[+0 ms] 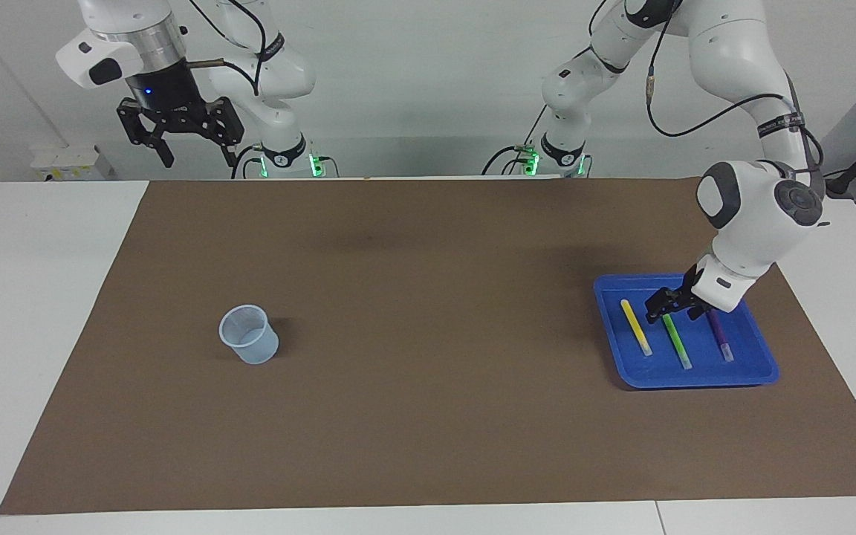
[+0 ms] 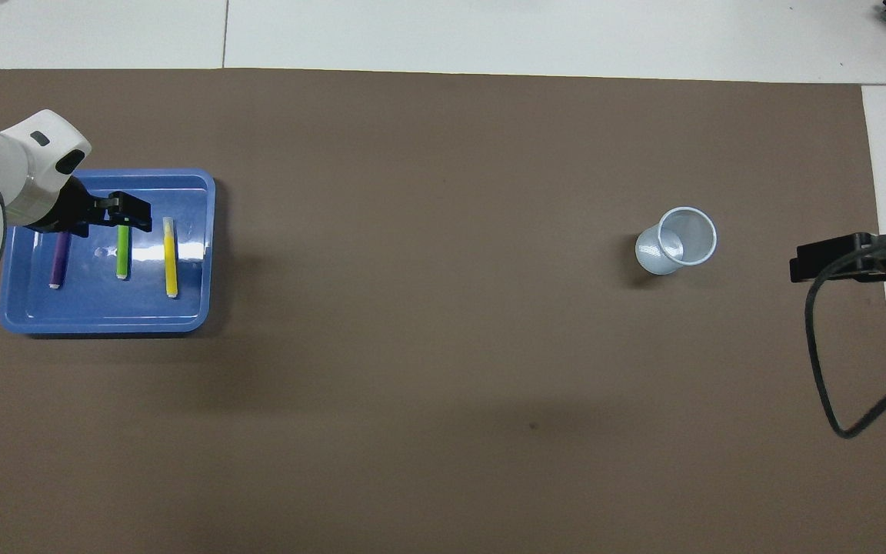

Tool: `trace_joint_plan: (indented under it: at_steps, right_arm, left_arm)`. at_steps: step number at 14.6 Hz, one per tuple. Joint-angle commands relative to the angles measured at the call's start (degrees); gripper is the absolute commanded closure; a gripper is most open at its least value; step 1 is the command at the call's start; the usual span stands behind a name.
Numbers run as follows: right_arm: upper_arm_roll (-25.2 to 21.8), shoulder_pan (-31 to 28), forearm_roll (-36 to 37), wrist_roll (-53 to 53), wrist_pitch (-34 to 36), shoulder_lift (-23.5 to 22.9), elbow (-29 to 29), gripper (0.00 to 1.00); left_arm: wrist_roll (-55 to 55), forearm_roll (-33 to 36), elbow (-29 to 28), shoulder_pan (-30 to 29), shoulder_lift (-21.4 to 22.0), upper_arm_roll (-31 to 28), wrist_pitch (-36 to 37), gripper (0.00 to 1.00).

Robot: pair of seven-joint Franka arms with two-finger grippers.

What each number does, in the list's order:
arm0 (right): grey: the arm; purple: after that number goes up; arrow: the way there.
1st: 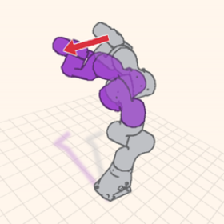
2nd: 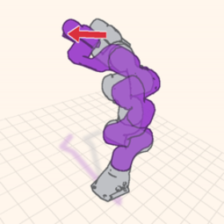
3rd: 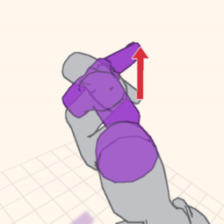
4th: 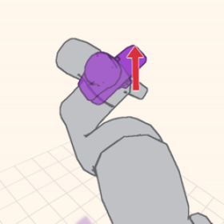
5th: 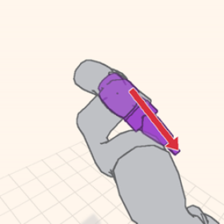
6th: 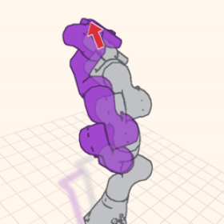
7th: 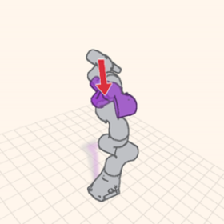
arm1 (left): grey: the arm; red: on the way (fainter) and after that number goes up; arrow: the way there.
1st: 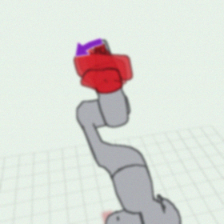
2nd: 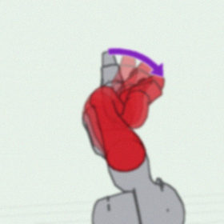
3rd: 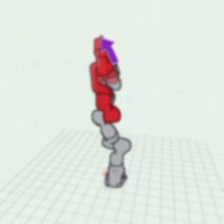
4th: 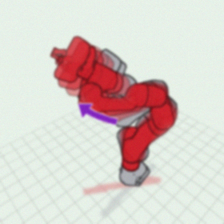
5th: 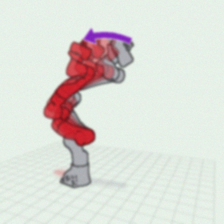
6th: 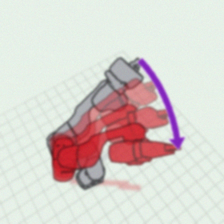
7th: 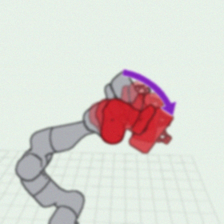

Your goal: Right arm passes pens to left for tray arrangement

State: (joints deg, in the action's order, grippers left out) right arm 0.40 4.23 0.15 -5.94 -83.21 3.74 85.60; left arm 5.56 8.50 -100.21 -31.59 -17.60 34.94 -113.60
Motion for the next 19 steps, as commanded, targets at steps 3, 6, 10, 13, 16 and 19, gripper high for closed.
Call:
trace_joint_plan:
  at_steps: [3, 6, 10, 13, 16, 19]
  right_arm:
    - [0.0, -0.6, -1.3, 0.4, -0.9, 0.8, 1.6, 0.00]
    - [0.0, -0.7, -1.2, 0.1, -1.1, 1.9, 3.6, 0.00]
    - [-0.1, -2.2, -1.3, 0.3, -1.5, 2.6, 5.1, 0.00]
    - [0.0, -2.2, -1.3, 0.2, -1.5, 3.1, 5.8, 0.00]
    - [0.0, -2.2, -1.4, 0.2, -1.5, 3.1, 5.9, 0.00]
    - [0.0, -2.1, -1.5, 0.1, -1.5, 3.1, 5.9, 0.00]
  left_arm:
    - [0.1, 1.1, -0.9, 2.6, 6.6, -0.7, 5.9, 0.00]
    - [0.6, 1.0, -0.9, 2.6, 7.4, -0.6, 6.5, 0.00]
    - [0.4, 1.0, -1.5, 1.7, 7.5, -0.8, 5.2, 0.00]
    - [0.3, 1.0, -1.5, -0.7, 7.5, -0.8, 5.2, 0.00]
    - [0.3, 1.0, -1.3, -1.2, 7.5, -0.8, 4.2, 0.00]
    - [0.3, 0.9, -0.4, -0.3, 10.9, -0.5, 6.8, 0.00]
